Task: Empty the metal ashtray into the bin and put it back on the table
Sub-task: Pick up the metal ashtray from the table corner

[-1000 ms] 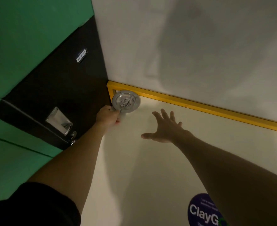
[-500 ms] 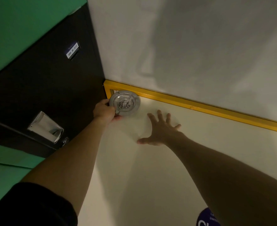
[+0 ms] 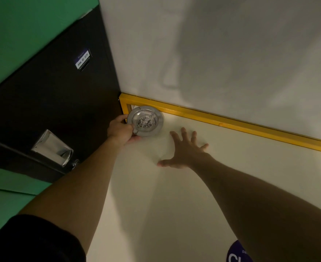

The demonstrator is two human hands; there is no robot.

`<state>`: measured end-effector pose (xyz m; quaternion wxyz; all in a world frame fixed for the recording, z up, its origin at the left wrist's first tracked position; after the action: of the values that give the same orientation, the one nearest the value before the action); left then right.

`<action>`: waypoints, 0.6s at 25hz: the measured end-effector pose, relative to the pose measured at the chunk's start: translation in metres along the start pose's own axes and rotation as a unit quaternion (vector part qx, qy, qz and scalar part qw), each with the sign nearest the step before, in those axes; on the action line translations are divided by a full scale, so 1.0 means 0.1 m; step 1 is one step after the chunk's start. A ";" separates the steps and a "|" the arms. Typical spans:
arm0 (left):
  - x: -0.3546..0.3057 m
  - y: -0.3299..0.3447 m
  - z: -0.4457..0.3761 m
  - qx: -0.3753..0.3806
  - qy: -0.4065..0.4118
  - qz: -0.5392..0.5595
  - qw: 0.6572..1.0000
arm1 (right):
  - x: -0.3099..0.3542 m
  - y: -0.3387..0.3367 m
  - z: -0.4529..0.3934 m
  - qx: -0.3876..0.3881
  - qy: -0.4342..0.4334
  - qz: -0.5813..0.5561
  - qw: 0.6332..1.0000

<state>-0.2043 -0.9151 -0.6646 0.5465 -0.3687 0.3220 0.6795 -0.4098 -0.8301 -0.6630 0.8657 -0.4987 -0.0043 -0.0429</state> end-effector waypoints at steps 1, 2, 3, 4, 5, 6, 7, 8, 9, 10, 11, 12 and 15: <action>-0.01 0.01 0.02 0.003 -0.001 -0.001 1.000 | -0.01 0.00 0.00 -0.003 0.000 -0.006 1.000; -0.03 0.02 0.05 0.006 0.001 -0.005 1.000 | -0.01 -0.01 0.00 -0.009 0.002 -0.016 1.000; -0.04 0.03 0.08 0.009 0.004 -0.012 1.000 | -0.02 -0.03 0.01 -0.017 0.004 -0.031 0.999; -0.06 0.04 0.11 0.011 0.008 -0.017 1.000 | -0.02 -0.05 0.02 -0.030 0.007 -0.047 0.998; -0.08 0.05 0.14 0.015 0.011 -0.021 1.000 | -0.03 -0.07 0.03 -0.047 0.012 -0.066 0.997; -0.10 0.08 0.17 0.019 0.013 -0.025 0.999 | -0.04 -0.11 0.04 -0.069 0.020 -0.092 0.993; -0.12 0.10 0.20 0.024 0.014 -0.028 0.999 | -0.07 -0.15 0.06 -0.092 0.032 -0.133 0.986; -0.15 0.13 0.24 0.027 0.016 -0.032 0.999 | -0.11 -0.21 0.07 -0.114 0.050 -0.190 0.974; -0.18 0.16 0.28 0.029 0.017 -0.035 0.999 | -0.14 -0.27 0.08 -0.132 0.070 -0.259 0.954; -0.21 0.19 0.32 0.032 0.019 -0.038 0.999 | -0.18 -0.33 0.10 -0.143 0.092 -0.332 0.928; -0.23 0.22 0.36 0.037 0.021 -0.041 0.998 | -0.21 -0.39 0.11 -0.147 0.114 -0.399 0.898; -0.26 0.26 0.41 0.044 0.022 -0.044 0.998 | -0.24 -0.43 0.13 -0.146 0.132 -0.460 0.866; -0.34 0.39 0.59 0.078 0.022 -0.053 0.995 | -0.30 -0.53 0.20 -0.131 0.140 -0.589 0.785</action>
<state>-0.2468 -0.8900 -0.6032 0.6017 -0.3559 0.3660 0.6142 -0.4429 -0.8366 -0.6089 0.5896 -0.4968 -0.1700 -0.6138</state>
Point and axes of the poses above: each hand's wrist, its own z-axis away from the middle knuckle, its own y-axis out of the palm, x = y × z, the point moved 3 cm from there along -z, towards the middle knuckle, and after that the axes turned 10 degrees about z, right-handed, at the moved point
